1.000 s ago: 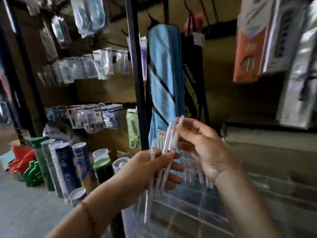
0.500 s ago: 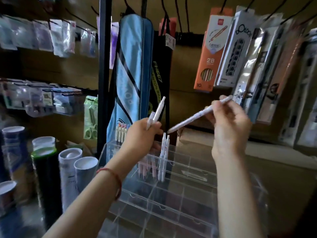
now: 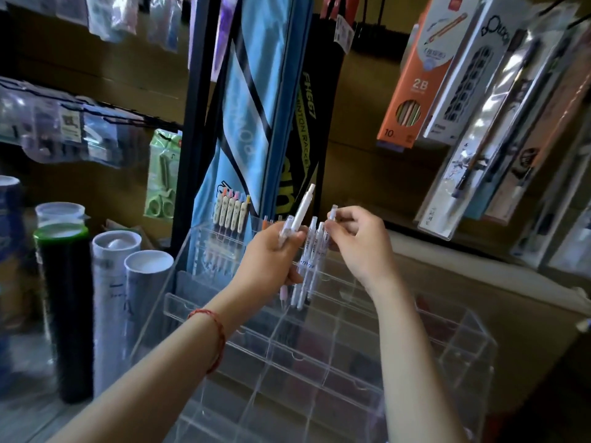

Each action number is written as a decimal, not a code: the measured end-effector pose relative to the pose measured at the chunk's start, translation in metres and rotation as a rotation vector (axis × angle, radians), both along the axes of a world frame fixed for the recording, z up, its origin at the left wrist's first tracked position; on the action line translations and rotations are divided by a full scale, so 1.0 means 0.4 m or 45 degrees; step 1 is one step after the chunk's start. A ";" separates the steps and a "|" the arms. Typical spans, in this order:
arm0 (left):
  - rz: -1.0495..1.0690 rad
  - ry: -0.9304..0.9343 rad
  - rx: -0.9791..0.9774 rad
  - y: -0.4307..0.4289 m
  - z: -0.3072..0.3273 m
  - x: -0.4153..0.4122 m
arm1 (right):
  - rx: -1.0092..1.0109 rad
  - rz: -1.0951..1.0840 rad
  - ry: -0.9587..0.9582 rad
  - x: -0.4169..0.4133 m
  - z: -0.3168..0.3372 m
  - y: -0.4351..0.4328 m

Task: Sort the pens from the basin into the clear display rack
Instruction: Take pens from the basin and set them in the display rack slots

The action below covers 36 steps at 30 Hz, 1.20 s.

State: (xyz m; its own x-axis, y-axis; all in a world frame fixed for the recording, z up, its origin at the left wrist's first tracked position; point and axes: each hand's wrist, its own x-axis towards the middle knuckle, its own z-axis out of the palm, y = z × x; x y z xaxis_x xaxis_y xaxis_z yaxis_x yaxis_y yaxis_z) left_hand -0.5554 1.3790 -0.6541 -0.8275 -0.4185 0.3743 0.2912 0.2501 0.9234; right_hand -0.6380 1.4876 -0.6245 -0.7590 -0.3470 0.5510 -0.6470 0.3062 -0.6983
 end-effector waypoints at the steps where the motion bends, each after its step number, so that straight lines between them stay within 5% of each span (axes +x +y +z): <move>1: -0.015 0.008 -0.021 0.000 -0.004 0.002 | 0.036 -0.008 -0.014 -0.003 0.001 -0.001; 11: -0.057 0.005 0.040 -0.006 -0.008 -0.002 | 0.595 -0.099 -0.022 0.023 0.014 0.001; 16: -0.052 0.039 0.121 0.003 0.006 0.009 | 0.678 -0.144 -0.022 0.032 0.014 0.001; 19: -0.027 0.105 0.200 0.009 0.021 0.022 | 0.503 -0.111 -0.002 0.047 0.025 0.007; 23: -0.384 0.012 0.402 0.017 0.041 0.041 | -0.034 0.039 0.048 0.090 0.071 0.021; 30: -0.601 -0.112 0.476 0.019 0.035 0.051 | -0.058 0.245 -0.142 0.107 0.066 0.026; 36: -0.466 -0.122 0.200 0.016 0.027 0.050 | -0.158 0.329 -0.234 0.102 0.053 0.024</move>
State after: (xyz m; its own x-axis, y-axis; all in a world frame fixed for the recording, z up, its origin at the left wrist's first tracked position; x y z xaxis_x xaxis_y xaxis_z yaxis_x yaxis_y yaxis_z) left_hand -0.5355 1.3853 -0.6433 -0.9605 -0.1361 0.2429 0.2452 -0.0004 0.9695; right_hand -0.5973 1.4972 -0.6034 -0.7453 -0.4795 0.4633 -0.5521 0.0541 -0.8320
